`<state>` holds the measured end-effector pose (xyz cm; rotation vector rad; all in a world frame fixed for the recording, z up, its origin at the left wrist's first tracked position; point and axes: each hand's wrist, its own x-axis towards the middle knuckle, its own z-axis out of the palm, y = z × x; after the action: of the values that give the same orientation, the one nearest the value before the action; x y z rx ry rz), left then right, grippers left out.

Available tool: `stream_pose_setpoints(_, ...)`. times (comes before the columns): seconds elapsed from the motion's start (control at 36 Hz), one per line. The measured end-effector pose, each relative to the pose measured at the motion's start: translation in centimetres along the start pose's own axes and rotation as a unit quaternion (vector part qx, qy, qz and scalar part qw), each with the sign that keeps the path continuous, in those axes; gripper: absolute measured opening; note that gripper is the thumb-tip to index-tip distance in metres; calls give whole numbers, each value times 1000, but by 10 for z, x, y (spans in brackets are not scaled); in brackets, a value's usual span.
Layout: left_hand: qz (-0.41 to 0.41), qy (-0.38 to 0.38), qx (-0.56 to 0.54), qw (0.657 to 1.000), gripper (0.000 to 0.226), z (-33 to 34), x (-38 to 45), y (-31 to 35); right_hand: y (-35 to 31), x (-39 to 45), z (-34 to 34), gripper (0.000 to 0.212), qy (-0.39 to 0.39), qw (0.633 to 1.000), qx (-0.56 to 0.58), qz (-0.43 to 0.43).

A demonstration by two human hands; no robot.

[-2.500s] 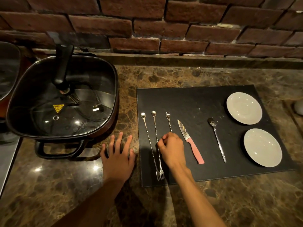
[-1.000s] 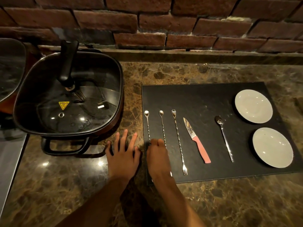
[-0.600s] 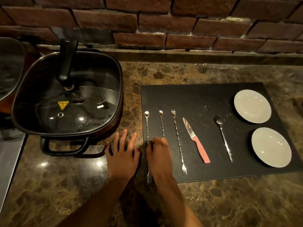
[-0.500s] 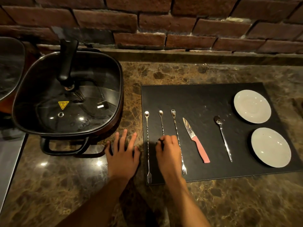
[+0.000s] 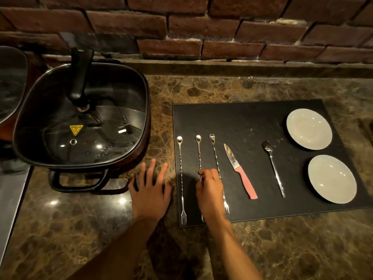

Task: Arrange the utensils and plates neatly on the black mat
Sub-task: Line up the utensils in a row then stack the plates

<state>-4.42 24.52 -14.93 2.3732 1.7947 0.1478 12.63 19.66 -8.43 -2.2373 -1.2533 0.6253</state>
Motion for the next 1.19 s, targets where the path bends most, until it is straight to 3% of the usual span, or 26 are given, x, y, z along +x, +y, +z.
stream_pose_setpoints(0.33,0,-9,-1,1000,57,0,-1,1,0,1,-4,26,2,1000,25,-5)
stream_pose_setpoints(0.56,1,-3,-12,1000,56,-2,-1,2,33,23,-72,20,113,992,26,42)
stream_pose_setpoints(0.64,0,-3,-11,1000,56,-2,-2,1,65,33,-94,19,89,991,-48,83)
stream_pose_setpoints(0.72,0,0,-5,1000,55,-1,-2,1,82,38,-100,31,42,989,-82,119)
stream_pose_setpoints(0.83,2,15,-5,1000,55,2,-2,0,83,32,-92,26,12,991,-88,98)
stream_pose_setpoints(0.94,5,22,-4,1000,55,4,-2,-1,83,26,-86,12,9,992,-93,84)
stream_pose_setpoints(1.19,3,25,-2,1000,55,10,-1,-4,93,22,-103,10,27,988,-94,119)
